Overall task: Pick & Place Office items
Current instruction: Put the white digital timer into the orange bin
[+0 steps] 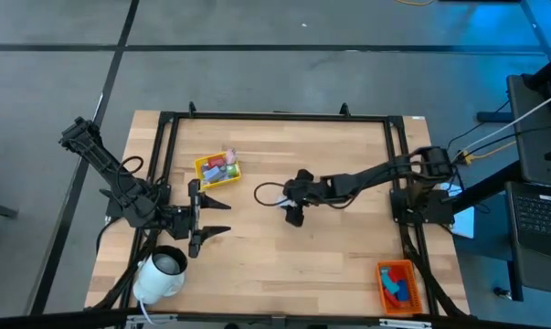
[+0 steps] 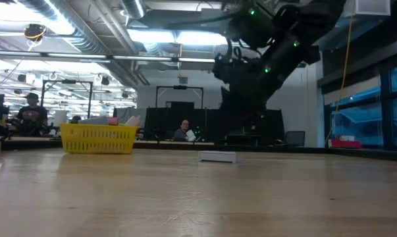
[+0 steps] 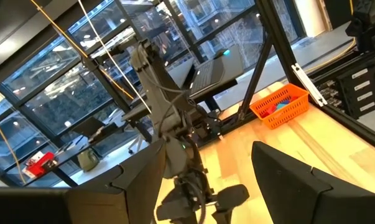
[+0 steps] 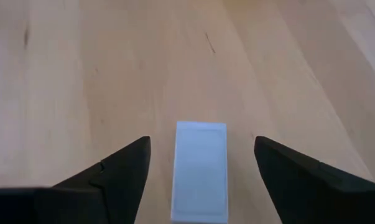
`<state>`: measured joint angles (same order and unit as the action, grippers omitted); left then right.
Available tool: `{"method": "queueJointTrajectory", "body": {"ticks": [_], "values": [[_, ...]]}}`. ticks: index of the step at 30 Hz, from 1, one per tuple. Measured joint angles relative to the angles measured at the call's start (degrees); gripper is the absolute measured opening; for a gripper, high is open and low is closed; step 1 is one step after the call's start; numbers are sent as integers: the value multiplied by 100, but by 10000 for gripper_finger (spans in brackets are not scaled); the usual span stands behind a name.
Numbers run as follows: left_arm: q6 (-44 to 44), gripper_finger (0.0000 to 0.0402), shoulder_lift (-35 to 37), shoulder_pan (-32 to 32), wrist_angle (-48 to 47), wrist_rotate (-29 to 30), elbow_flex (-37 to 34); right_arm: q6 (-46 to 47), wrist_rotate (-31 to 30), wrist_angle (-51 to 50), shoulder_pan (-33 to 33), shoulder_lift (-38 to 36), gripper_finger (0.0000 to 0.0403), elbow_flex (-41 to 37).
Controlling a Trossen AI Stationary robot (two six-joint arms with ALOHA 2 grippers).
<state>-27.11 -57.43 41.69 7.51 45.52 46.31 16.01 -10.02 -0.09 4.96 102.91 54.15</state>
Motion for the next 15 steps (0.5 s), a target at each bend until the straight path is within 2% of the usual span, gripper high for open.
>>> {"method": "queueJointTrajectory", "body": {"ticks": [4,15], "values": [[-2,237,0,0,0,1,-1,-130,-122,-44,-4,175,294,0],[-3,237,0,0,0,2,-1,-23,65,202,-13,734,291,28]]}}
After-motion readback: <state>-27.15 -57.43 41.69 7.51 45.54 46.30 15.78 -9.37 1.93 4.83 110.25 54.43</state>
